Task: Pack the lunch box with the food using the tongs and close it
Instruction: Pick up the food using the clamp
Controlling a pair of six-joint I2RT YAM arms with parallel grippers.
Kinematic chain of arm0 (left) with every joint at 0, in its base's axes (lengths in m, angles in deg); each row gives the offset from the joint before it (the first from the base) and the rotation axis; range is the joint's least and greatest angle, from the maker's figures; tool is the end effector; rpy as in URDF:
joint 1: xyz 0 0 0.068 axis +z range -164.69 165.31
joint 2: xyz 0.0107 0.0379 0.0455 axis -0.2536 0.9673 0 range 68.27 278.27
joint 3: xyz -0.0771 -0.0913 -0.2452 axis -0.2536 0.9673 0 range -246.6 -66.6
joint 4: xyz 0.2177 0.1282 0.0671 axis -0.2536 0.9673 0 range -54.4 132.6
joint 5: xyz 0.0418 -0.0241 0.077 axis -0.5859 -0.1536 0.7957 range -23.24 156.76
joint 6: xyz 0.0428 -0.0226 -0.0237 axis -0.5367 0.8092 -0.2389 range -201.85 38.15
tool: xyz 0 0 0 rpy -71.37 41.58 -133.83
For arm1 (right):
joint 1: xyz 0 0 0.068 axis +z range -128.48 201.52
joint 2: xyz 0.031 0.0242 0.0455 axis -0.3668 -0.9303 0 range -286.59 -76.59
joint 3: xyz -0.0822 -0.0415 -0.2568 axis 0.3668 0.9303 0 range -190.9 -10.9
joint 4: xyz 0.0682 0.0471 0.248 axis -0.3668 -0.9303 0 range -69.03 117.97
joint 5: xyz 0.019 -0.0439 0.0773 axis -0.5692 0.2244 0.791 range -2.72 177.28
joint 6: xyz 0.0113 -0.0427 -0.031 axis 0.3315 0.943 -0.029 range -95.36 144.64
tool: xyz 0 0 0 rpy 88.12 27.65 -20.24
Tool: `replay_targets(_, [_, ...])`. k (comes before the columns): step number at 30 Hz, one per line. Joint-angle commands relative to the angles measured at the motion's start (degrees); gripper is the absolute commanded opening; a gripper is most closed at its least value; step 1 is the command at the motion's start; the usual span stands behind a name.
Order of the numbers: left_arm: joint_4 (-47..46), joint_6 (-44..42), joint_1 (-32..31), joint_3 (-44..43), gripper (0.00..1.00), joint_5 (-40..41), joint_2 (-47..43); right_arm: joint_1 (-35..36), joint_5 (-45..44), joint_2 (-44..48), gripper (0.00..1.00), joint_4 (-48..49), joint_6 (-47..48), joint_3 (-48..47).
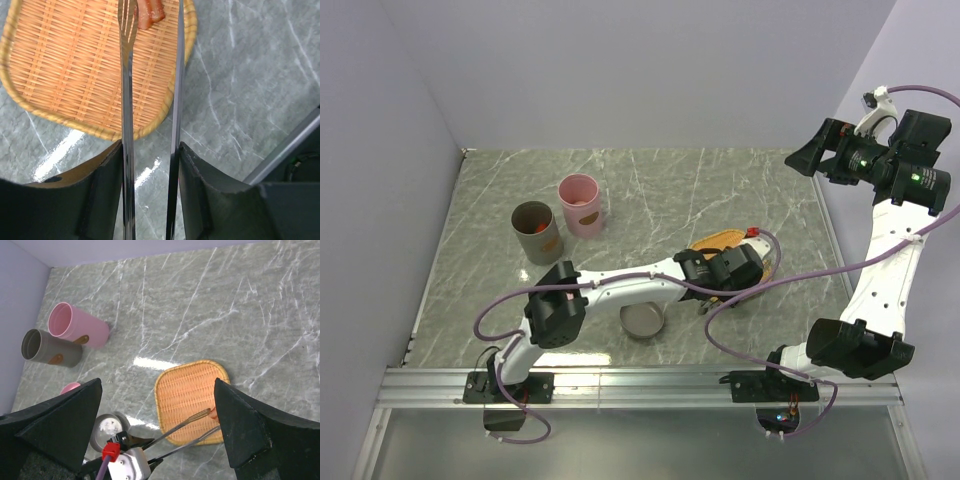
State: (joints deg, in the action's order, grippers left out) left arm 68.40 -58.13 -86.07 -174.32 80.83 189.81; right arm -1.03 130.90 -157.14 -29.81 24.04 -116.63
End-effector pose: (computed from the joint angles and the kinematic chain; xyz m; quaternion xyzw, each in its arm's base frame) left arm 0.1630 -0.4566 0.2594 0.3311 0.8619 -0.1939 0.3316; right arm 0.2467 -0.0757 0.4787 -0.0113 0.8336 0.2351 0.4998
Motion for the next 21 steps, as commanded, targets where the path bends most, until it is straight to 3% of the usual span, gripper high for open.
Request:
replay_targets(1, [-0.54, 0.54, -0.7, -2.58, 0.49, 6.06, 1.33, -0.57, 1.47, 1.63, 1.0, 2.06, -0.89, -0.79])
replay_targets(21, [0.08, -0.7, -0.87, -4.51, 0.51, 4.66, 3.97, -0.66, 2.44, 1.8, 1.0, 1.88, -0.19, 0.18])
